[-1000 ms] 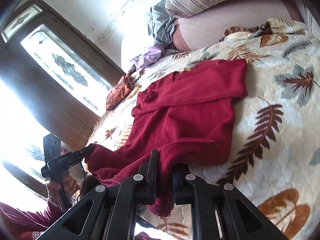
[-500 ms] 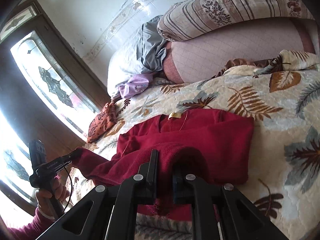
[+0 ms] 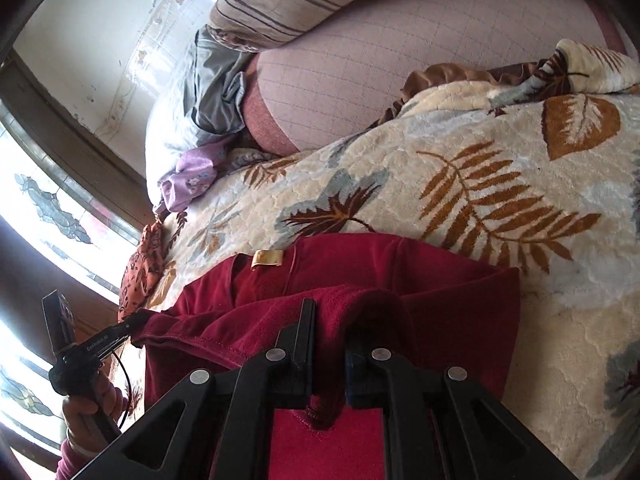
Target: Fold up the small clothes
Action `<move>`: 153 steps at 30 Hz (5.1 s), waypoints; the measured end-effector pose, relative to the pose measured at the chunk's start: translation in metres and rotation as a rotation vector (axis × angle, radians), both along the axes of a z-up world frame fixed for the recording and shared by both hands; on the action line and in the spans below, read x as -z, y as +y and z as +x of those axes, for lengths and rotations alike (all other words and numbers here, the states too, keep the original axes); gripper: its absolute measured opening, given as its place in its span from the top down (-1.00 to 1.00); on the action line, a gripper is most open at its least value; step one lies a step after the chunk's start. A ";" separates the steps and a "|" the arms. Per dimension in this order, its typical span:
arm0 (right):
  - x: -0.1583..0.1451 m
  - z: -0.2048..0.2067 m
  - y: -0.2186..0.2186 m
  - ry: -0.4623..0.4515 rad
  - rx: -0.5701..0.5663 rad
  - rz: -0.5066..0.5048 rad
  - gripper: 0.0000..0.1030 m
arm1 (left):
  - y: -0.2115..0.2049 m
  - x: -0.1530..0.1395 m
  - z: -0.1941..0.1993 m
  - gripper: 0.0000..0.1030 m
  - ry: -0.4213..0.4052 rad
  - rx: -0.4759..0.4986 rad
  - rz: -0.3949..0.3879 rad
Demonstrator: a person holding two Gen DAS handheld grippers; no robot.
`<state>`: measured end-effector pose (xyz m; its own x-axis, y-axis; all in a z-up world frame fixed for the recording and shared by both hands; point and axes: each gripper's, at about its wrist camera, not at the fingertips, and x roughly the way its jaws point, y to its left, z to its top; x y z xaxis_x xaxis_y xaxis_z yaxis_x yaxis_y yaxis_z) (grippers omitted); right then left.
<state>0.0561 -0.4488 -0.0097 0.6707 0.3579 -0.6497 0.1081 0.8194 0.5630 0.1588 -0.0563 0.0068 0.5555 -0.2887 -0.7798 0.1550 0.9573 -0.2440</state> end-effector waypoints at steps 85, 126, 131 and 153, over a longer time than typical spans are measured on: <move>0.012 -0.142 0.043 0.096 -0.069 -0.415 0.86 | 0.049 0.016 -0.150 0.84 0.074 0.262 0.030; -0.030 0.078 0.239 0.006 -0.332 -0.321 0.13 | 0.049 0.021 -0.095 -0.27 -0.014 0.006 -0.002; -0.012 0.108 0.284 0.049 -0.388 -0.311 0.13 | 0.063 0.024 -0.090 -0.27 -0.007 -0.038 0.048; 0.007 0.138 0.326 0.114 -0.443 -0.410 -0.20 | 0.067 0.032 -0.079 -0.27 0.034 -0.042 0.040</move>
